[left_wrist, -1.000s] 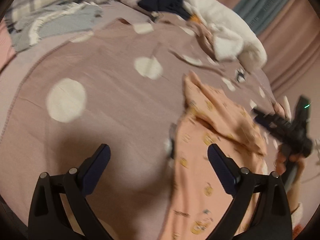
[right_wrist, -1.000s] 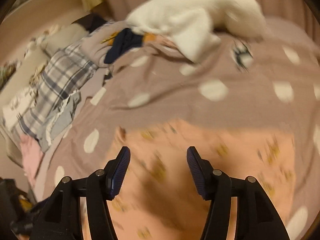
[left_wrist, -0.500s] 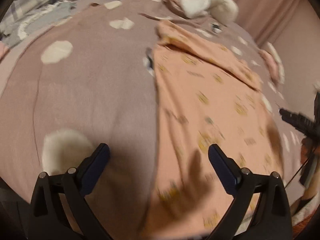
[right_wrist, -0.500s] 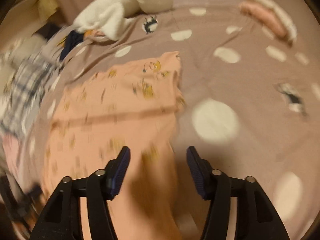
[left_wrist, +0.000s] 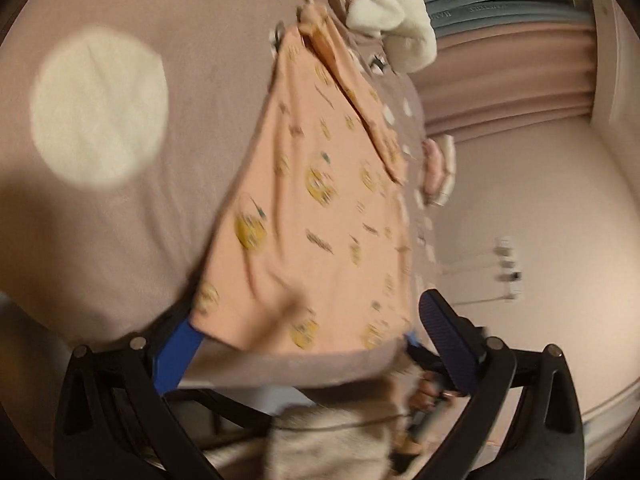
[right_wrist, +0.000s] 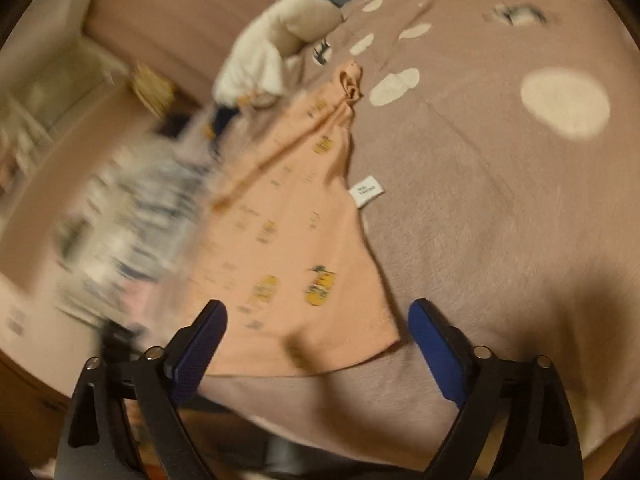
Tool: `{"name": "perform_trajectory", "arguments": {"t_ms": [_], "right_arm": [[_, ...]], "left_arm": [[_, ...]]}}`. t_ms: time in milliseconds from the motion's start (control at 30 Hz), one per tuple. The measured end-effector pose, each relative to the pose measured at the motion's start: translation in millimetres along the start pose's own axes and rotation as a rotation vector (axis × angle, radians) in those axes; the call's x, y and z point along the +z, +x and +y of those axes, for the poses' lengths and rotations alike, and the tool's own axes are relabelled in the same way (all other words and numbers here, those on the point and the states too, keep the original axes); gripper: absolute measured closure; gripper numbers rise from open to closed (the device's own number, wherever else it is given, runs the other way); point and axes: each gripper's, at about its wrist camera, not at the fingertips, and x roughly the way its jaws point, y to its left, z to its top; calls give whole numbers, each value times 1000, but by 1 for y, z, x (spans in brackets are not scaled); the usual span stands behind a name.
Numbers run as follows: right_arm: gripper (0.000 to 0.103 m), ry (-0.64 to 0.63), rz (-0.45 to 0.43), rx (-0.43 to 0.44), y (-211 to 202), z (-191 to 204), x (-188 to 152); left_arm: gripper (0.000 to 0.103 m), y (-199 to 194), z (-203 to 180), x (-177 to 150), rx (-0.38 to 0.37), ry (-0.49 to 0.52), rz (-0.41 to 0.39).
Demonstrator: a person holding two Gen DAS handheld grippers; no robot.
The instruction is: Fold small clothes
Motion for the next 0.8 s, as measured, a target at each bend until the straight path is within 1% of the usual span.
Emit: {"name": "perform_trajectory", "arguments": {"t_ms": [67,133,167,233,300,400,500,567,633,733,800], "right_arm": [[10,33,-10,90,-4,-10,1],[10,15,3,132,-7,-11,-3],[10,0,3,139,-5,-10,-4],[10,5,-21,114,1,-5,-3],[10,25,-15,87,8,-1,-1],[10,32,27,49,11,5,-1],[9,75,31,45,6,2,-6],[9,127,27,61,7,0,-3],[9,150,48,71,13,0,2],[9,133,53,83,12,3,-1],[9,103,49,85,11,6,-4]], "left_arm": [[2,3,-4,-2,1,-1,-4],[1,2,-8,-5,11,-8,-28],[1,1,-7,-6,6,-34,-48],[2,-3,-5,-2,-8,-69,-71],[2,0,-7,-1,-14,-77,-83],[1,5,-15,2,20,-43,-86],[1,12,-18,12,40,-47,-91],[1,15,-16,20,19,-79,-92],[1,17,-12,28,-8,-112,-81],[1,14,-8,34,-52,-154,-49],[1,13,-7,35,-63,-159,-34]]}}
